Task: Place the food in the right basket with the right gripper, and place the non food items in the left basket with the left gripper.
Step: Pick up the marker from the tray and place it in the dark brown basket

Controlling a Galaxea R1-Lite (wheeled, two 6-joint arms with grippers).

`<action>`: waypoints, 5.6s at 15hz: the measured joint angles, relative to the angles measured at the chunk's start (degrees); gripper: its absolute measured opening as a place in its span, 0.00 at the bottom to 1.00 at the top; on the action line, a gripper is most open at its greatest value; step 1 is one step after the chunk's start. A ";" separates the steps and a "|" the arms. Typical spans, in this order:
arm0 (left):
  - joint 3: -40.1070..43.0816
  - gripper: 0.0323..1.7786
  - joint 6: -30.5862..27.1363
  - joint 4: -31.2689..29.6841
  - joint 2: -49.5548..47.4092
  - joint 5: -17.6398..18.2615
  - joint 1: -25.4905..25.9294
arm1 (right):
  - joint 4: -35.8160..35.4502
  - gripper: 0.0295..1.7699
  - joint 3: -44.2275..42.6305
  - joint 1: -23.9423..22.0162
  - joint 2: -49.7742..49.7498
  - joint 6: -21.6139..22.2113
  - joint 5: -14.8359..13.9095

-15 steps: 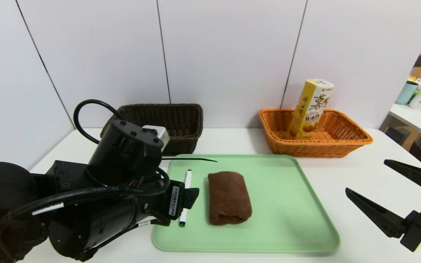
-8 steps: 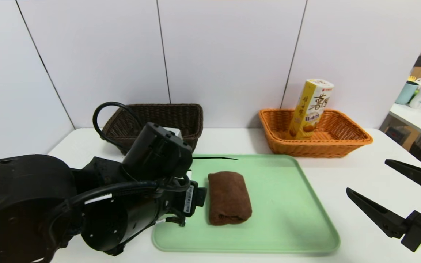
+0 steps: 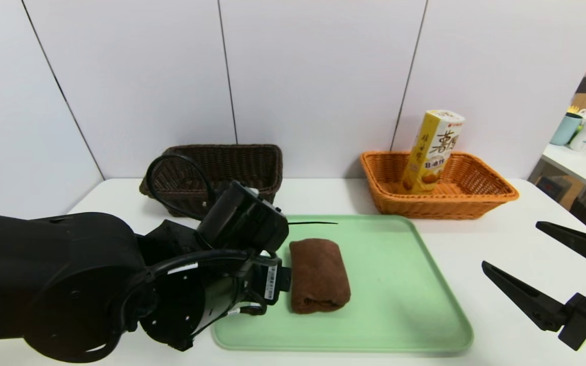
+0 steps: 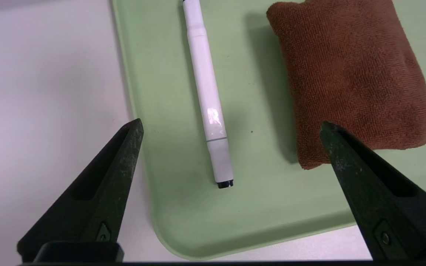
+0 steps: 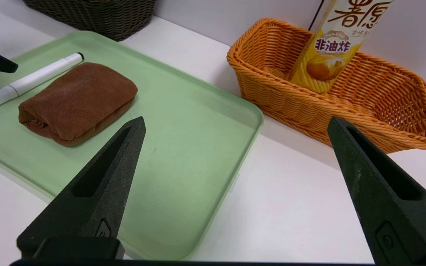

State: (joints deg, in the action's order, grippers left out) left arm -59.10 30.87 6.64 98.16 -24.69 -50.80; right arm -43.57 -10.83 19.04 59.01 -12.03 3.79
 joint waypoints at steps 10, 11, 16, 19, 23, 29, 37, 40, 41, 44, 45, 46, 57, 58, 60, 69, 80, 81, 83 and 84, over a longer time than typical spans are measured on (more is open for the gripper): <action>-1.97 0.95 1.13 -0.17 3.39 0.02 -0.44 | 0.00 0.96 0.57 0.00 -0.04 -0.01 0.12; -2.36 0.95 1.16 -0.21 3.77 0.05 -0.61 | -0.02 0.96 0.61 0.00 -0.04 -0.04 0.11; -2.67 0.95 2.12 -0.04 5.25 -0.04 -0.79 | 0.00 0.96 0.88 0.00 -0.04 0.00 0.12; -2.65 0.95 2.73 -0.01 6.22 -0.23 -0.72 | -0.02 0.96 0.90 0.00 -0.09 0.00 0.11; -2.54 0.95 2.90 -0.11 7.50 -2.35 -0.52 | -0.09 0.96 0.99 0.02 -0.20 0.00 0.12; -3.05 0.95 3.78 0.11 7.79 -2.54 0.74 | -0.22 0.96 1.23 0.02 -0.22 -0.15 0.20; -4.60 0.95 3.83 2.43 6.06 -2.57 1.13 | -0.12 0.96 1.10 0.17 -0.22 -0.89 0.12; -4.38 0.95 3.94 2.36 6.23 -2.51 1.16 | -0.11 0.96 1.10 0.17 -0.22 -0.91 0.12; -4.38 0.95 3.97 2.34 6.45 -2.49 1.13 | -0.11 0.96 1.10 0.17 -0.22 -0.89 0.12; -4.29 0.95 4.28 2.28 6.94 -2.46 1.13 | -0.09 0.96 1.21 0.17 -0.22 -0.89 0.11; -4.29 0.95 4.44 2.26 7.11 -2.51 1.13 | -0.09 0.96 1.23 0.17 -0.23 -0.89 0.12; -4.29 0.95 4.50 2.26 7.27 -2.49 1.13 | -0.11 0.96 1.23 0.17 -0.22 -0.89 0.11; -4.10 0.95 5.86 2.30 10.03 -2.18 2.07 | 0.00 0.96 1.33 0.17 -0.50 -0.87 0.12; -4.16 0.95 5.86 2.30 10.22 -2.21 2.10 | -0.02 0.96 1.33 0.17 -0.52 -0.89 0.11; -4.29 0.95 5.95 2.28 10.54 -2.21 2.10 | -0.04 0.96 1.40 0.17 -0.56 -0.89 0.15; -4.35 0.95 6.17 2.28 11.70 -2.05 2.01 | -0.04 0.96 1.68 0.17 -0.65 -0.89 0.22; -4.21 0.64 6.29 2.00 12.68 -2.10 1.77 | -0.02 0.96 1.46 0.17 -0.30 -0.87 0.34; -4.16 0.57 6.28 2.06 12.67 -2.13 1.74 | -0.02 0.96 1.46 0.17 -0.28 -0.87 0.39; -4.16 0.47 6.25 2.11 12.70 -2.13 1.68 | -0.02 0.96 1.46 0.17 -0.20 -0.89 0.37; -4.16 0.43 6.25 2.12 12.73 -2.13 1.68 | -0.02 0.96 1.49 0.17 -0.17 -0.89 0.37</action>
State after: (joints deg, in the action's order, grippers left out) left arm -63.26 37.12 8.77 110.89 -26.82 -49.12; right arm -43.59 -9.34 19.21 58.84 -12.92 4.16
